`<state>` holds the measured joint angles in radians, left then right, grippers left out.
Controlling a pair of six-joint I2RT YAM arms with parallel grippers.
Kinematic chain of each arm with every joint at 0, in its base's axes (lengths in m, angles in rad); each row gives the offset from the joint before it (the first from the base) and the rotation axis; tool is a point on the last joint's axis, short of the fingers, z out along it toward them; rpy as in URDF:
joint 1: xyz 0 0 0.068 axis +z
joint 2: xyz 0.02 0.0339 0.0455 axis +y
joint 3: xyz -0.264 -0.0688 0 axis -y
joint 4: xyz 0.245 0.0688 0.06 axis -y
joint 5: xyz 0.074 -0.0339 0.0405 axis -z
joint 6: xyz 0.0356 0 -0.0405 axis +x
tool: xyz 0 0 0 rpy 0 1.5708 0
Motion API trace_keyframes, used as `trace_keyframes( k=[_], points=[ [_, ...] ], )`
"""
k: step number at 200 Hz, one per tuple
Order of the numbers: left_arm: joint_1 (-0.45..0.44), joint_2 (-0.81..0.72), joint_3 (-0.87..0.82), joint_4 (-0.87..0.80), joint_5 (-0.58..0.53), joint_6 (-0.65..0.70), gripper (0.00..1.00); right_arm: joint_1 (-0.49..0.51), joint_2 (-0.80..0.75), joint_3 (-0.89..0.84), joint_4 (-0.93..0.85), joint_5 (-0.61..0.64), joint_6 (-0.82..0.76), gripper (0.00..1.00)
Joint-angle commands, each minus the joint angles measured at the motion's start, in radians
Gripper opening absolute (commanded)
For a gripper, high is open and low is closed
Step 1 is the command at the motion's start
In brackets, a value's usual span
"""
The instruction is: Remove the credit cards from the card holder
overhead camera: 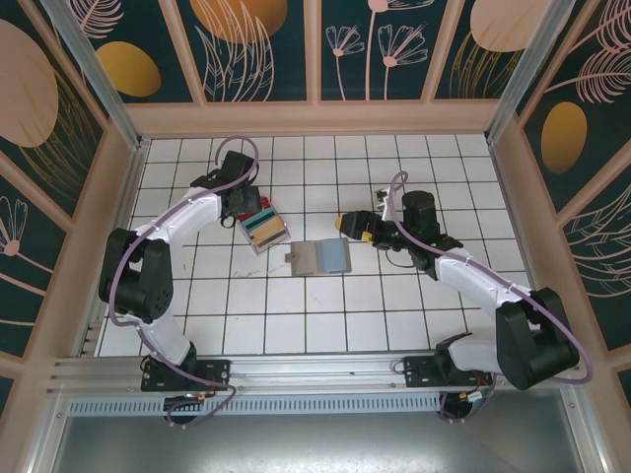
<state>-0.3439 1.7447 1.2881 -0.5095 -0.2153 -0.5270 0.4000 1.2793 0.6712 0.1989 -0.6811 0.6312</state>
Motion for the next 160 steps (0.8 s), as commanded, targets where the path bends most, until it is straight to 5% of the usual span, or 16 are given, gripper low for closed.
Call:
trace_keyframes(
  k=[1,160],
  points=[
    [0.008,0.028,0.024,-0.011,0.024,-0.043,0.69,-0.006,0.011,-0.018,0.038,-0.009,0.002,0.99],
    [0.008,0.021,-0.003,0.066,0.151,-0.028,0.67,-0.006,0.034,-0.012,0.040,-0.012,0.002,0.99]
  ],
)
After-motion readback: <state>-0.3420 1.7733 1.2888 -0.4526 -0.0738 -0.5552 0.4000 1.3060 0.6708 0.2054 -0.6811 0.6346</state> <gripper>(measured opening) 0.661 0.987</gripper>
